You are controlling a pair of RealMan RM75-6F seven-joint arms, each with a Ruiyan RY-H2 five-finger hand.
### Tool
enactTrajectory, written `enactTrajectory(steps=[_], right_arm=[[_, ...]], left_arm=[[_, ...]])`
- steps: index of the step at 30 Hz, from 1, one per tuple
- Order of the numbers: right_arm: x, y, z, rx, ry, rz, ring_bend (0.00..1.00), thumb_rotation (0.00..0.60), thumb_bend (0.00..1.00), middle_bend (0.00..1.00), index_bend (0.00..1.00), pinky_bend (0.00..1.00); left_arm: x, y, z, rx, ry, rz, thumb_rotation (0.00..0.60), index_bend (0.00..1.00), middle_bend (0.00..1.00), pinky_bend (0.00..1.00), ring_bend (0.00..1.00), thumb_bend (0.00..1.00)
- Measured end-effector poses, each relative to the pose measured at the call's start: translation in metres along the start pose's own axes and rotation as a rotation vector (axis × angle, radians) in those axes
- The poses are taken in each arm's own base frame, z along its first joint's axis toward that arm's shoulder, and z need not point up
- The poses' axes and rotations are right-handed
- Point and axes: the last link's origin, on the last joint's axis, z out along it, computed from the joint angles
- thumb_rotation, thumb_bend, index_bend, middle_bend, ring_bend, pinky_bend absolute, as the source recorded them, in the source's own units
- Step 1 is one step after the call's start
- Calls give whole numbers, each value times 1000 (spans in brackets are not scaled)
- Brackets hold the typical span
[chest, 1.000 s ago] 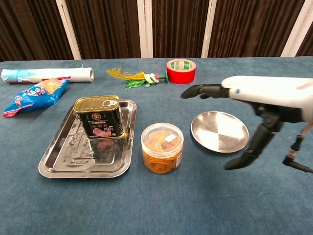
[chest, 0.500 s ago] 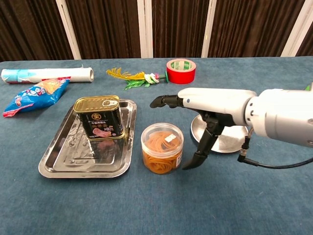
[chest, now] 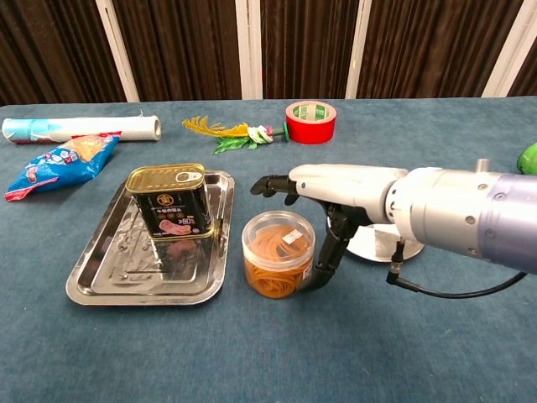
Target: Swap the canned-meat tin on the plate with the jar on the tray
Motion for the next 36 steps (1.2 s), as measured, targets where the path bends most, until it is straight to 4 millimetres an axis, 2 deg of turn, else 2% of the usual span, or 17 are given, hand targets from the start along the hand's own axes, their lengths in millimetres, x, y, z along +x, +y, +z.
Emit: enactTrajectory(steps=[10,18,22,27,31,36], right_arm=[[-11,-4,13,3,20,1,287,600,1,246,126,0],[-15,-3,17,-1,42,-23,431,600,10,386,300,77],[-15,-1,17,-3,56,-39,458,600,9,416,351,108],[-14,3,15,-7,76,-31,461,600,10,418,364,112],[-5,8,9,-7,95,-10,461,600,11,418,364,112],[19,23,1,-35,150,1,461,600,10,418,364,112]], left_arm=[[2,-2,1,11,20,-21,600,129,0,0,0,148],[3,-3,1,12,26,-34,600,143,0,0,0,150],[3,-3,1,13,27,-38,600,148,0,0,0,150],[4,-2,1,12,31,-40,600,149,0,0,0,150],[5,-3,1,14,37,-41,600,149,0,0,0,150],[6,-3,0,19,46,-46,600,148,0,0,0,151]])
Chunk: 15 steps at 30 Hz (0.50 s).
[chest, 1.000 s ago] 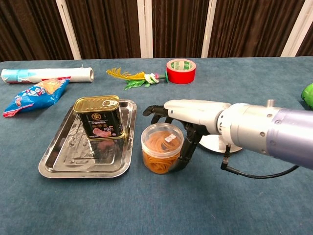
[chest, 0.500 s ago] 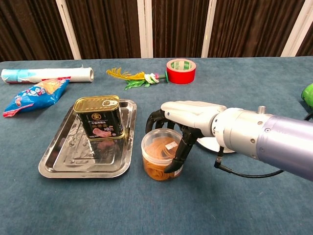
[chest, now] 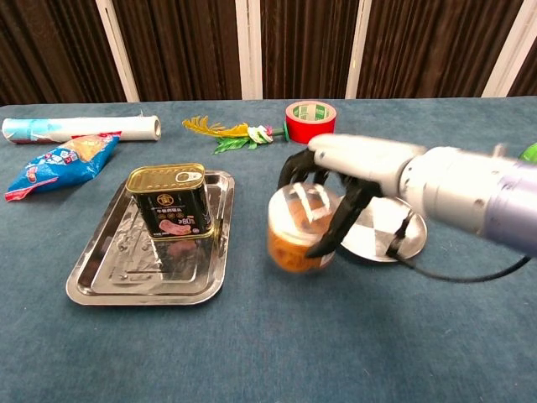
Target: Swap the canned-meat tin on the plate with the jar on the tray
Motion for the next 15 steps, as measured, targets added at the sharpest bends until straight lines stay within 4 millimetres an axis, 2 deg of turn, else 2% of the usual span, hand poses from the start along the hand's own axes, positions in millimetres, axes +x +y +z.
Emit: enactTrajectory(steps=[7,15], right_arm=[[32,37,-7,-87,38,8,459,600,10,418,364,112],[29,71,-8,-161,6,-5,439,600,10,418,364,112]], left_arm=[[0,1,-1,-2,-3,-5,600,149,0,0,0,151],[-2,3,0,-3,-2,5,600,158,0,0,0,151]])
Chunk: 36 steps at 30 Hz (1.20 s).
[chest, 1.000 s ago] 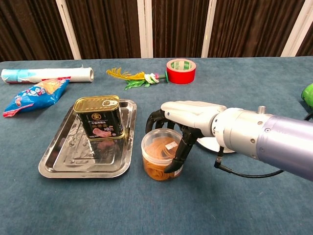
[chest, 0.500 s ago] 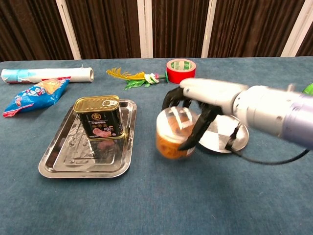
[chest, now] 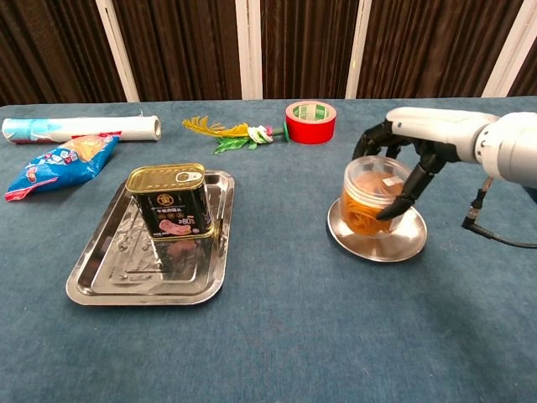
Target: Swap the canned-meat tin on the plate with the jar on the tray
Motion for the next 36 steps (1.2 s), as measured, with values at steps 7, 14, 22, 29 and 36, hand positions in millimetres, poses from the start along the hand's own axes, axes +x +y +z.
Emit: enactTrajectory(steps=[7,14,22,29,36], right_arm=[[-12,14,3,-19,-36,-9,345,600,9,387,327,45],[-21,23,5,-12,-53,-54,2,600,4,54,4,0],[-4,31,-12,-34,-30,-53,0,600,0,0,0,0],[17,62,-65,-119,112,-67,0,600,0,0,0,0],[8,100,-130,-148,317,-42,0,600,0,0,0,0]], left_arm=[[-1,1,0,0,-5,1,600,160,0,0,0,150],[-1,1,0,0,-7,-9,600,160,0,0,0,150],[-3,0,-1,8,-30,14,600,160,0,0,0,151],[-2,1,-3,21,-62,23,600,160,0,0,0,151],[-2,4,-10,3,-78,31,600,157,0,0,0,151]])
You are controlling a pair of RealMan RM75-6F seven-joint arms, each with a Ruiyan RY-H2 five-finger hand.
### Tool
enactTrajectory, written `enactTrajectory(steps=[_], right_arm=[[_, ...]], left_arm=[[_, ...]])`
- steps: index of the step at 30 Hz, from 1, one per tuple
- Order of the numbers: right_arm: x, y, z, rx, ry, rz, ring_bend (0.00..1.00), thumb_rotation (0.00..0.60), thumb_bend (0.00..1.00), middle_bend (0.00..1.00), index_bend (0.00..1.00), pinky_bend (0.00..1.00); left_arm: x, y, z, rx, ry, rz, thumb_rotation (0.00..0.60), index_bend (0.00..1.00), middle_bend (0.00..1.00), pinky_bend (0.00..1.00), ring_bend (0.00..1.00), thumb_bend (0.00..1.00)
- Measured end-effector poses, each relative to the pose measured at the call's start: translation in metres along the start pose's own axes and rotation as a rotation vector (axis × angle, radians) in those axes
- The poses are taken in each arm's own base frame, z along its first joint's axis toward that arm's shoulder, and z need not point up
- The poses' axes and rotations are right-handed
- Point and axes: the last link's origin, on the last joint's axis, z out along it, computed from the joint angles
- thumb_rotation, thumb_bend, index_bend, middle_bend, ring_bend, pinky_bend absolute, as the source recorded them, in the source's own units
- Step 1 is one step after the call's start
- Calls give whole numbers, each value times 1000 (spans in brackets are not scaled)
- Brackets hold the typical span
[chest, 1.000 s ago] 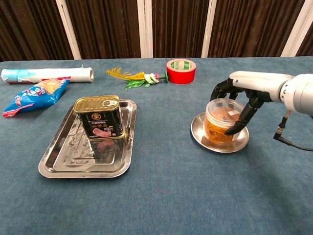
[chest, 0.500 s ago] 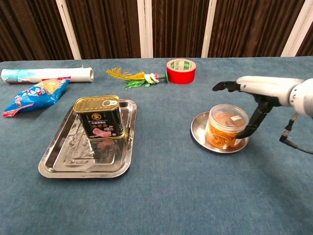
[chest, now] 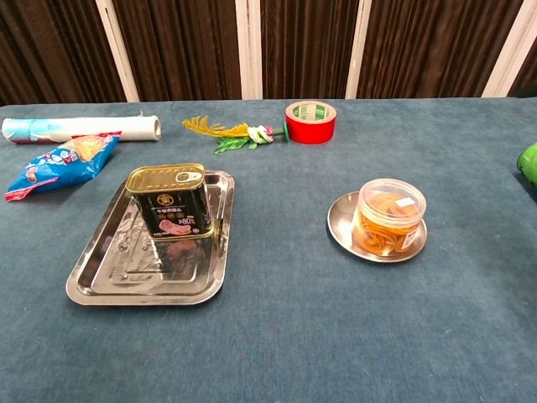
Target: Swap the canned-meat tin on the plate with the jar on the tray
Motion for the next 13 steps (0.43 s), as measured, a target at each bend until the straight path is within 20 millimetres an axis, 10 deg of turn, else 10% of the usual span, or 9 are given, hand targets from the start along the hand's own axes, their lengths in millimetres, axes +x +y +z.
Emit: enactTrajectory(steps=[13], right_arm=[[-7,24,-36,-31,134,-153,0,600,0,0,0,0]], left_arm=[[-1,5,-10,-53,-13,-10,600,157,0,0,0,151]])
